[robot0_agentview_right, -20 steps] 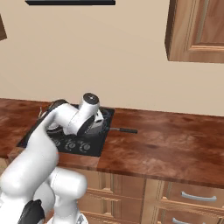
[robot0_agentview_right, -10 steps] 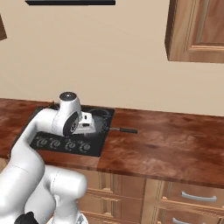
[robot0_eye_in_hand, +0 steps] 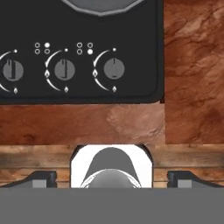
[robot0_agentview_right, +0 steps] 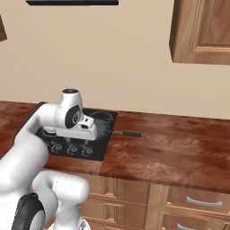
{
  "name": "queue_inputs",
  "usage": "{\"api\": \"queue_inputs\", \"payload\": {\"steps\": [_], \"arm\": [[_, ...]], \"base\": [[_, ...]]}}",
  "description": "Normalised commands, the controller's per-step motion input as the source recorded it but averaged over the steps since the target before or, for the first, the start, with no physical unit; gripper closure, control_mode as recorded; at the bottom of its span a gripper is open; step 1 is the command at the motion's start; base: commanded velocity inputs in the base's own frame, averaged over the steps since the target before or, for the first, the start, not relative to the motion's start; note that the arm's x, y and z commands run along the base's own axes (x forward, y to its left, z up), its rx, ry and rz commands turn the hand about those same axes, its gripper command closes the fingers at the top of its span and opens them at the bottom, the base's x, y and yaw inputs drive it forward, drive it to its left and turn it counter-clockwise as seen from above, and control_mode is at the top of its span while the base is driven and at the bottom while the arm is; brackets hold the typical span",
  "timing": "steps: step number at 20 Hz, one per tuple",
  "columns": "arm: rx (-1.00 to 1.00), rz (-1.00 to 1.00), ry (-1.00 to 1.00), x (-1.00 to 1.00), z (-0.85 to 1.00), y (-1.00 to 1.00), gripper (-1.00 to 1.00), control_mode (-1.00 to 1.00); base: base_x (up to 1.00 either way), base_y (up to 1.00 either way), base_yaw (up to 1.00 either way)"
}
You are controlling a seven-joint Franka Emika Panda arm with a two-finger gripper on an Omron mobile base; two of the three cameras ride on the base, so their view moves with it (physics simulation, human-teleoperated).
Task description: Pick the pan from the cabinet and place it on the stove. Then turn on the stove burner for the pan.
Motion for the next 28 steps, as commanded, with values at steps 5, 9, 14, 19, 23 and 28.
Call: {"api": "queue_inputs", "payload": {"steps": [5,9,14,19,23,28], "arm": [[0.0,-0.01,0.01,0.18,-0.14,-0.03,-1.0,-1.0],[0.0,0.0,-0.01,0.33,-0.3,0.0,-1.0,-1.0],[0.0,0.0,0.01,0.43,-0.25,0.0,-1.0,-1.0],[0.0,0.0,0.09,0.38,-0.19,0.0,-1.0,-1.0],[-0.02,0.0,0.1,0.3,-0.23,0.0,-1.0,-1.0],[-0.01,0.0,0.07,0.31,-0.26,0.0,-1.0,-1.0]], "base": [[0.0,0.0,0.0],[0.0,0.0,0.0],[0.0,0.0,0.0],[0.0,0.0,0.0],[0.0,0.0,0.0],[0.0,0.0,0.0]]}}
